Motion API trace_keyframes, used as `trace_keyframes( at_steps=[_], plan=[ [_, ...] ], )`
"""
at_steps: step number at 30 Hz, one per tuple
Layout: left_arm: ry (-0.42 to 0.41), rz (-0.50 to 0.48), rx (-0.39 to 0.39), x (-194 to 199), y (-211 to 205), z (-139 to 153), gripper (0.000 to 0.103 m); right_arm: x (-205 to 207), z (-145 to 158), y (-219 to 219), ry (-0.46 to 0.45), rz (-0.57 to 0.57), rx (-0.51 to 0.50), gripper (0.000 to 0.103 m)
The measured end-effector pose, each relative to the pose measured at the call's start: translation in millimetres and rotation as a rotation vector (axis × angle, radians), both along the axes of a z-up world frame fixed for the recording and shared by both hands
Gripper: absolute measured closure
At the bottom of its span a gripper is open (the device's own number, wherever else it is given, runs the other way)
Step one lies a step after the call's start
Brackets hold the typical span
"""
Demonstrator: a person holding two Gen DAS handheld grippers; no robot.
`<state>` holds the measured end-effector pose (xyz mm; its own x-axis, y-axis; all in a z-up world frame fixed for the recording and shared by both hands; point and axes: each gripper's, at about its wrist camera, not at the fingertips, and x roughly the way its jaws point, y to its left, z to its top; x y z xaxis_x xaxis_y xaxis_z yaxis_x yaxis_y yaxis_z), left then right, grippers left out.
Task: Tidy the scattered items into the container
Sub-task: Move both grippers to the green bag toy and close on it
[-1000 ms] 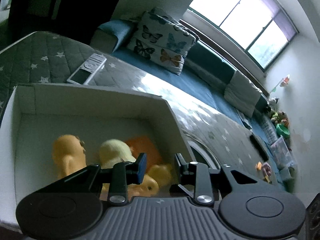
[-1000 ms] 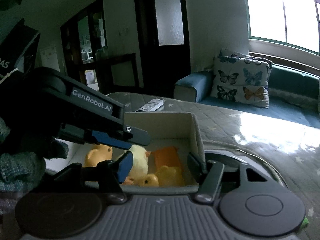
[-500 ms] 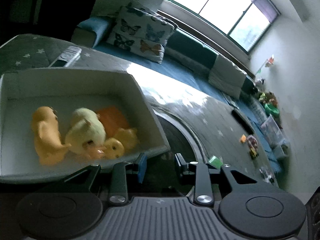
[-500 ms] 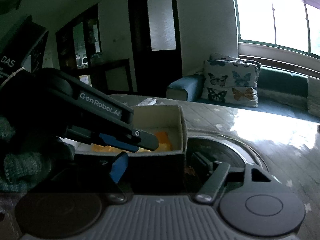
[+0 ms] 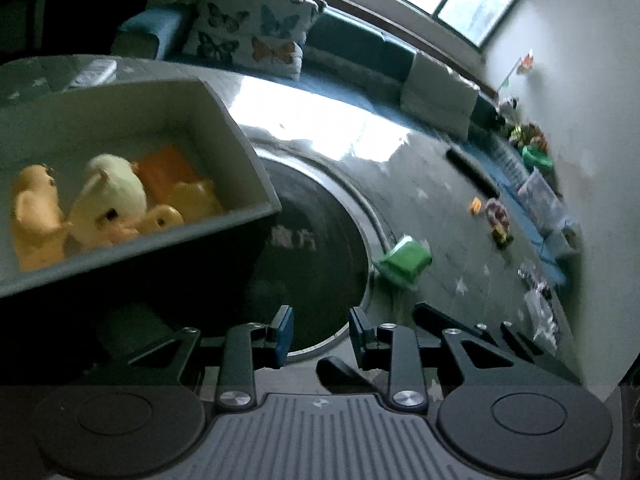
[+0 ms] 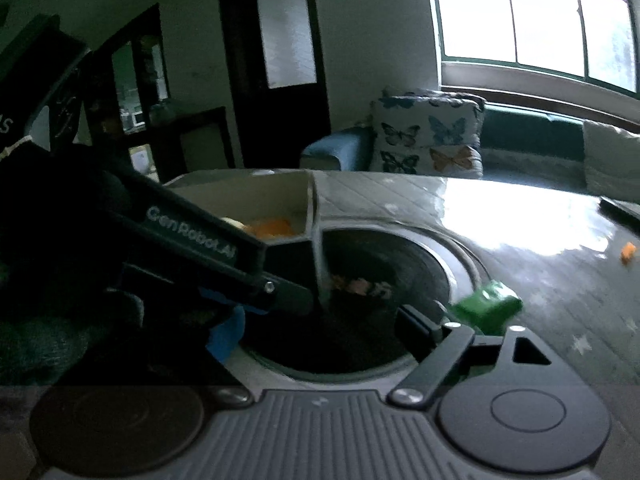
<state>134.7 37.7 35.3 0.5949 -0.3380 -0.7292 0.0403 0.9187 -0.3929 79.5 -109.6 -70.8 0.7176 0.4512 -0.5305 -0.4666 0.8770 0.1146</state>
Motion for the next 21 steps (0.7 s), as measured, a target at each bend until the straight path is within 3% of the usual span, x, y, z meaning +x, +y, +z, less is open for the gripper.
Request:
trace_keyframes(
  at_steps=[21],
  plan=[
    [0.017, -0.102, 0.002, 48, -51, -12, 0.07, 37, -45, -67, 0.082, -0.207, -0.012, 0.018]
  ],
)
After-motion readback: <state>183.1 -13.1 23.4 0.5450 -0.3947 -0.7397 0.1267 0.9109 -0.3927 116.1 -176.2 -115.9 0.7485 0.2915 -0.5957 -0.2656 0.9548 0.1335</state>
